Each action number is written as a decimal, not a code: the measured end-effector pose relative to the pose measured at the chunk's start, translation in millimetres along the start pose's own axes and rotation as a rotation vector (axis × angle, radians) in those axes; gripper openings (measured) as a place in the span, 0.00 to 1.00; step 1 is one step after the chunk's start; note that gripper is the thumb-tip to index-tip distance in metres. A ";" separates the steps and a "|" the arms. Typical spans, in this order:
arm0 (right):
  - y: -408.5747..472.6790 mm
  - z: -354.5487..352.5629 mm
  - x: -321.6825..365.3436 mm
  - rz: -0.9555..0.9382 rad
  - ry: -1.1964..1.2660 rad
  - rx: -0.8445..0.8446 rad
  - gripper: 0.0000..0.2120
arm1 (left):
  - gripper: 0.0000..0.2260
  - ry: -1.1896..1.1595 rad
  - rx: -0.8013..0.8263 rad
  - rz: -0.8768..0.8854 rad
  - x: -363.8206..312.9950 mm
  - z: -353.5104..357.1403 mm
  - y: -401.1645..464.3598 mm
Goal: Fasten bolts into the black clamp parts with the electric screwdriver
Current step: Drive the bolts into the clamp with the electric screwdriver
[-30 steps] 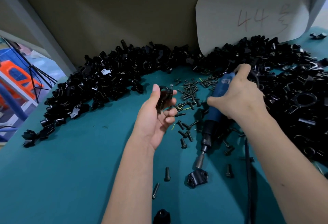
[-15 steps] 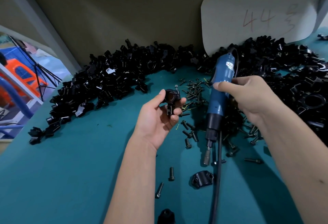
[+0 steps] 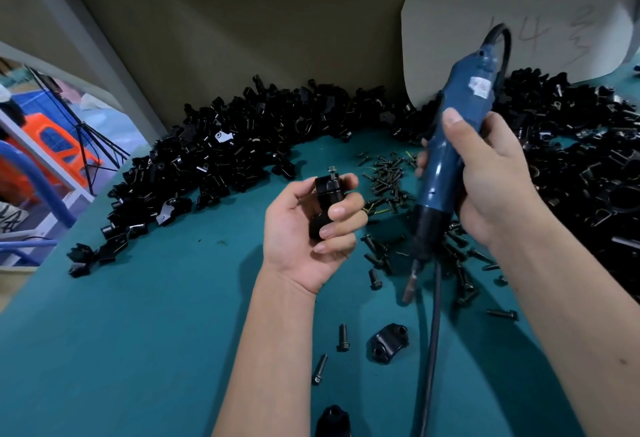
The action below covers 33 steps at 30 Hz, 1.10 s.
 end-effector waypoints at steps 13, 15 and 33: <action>-2.3 2.6 -17.1 0.347 0.606 0.132 0.33 | 0.13 -0.023 -0.074 0.019 -2.3 -4.1 1.5; -1.9 3.5 -18.3 0.355 0.635 0.146 0.31 | 0.13 -0.004 -0.083 0.020 -2.6 -5.7 1.8; -0.2 -3.5 0.0 0.175 0.331 -0.064 0.18 | 0.09 0.392 -0.316 -0.041 -11.5 -33.3 2.1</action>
Point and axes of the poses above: each hand's wrist, its own y-axis towards the middle knuckle, its own z-axis out of the palm, x = y × z, the point moved 7 cm from there along y, towards the middle knuckle, and after that the axes turned 13 degrees about -y, right-handed, at the moved point
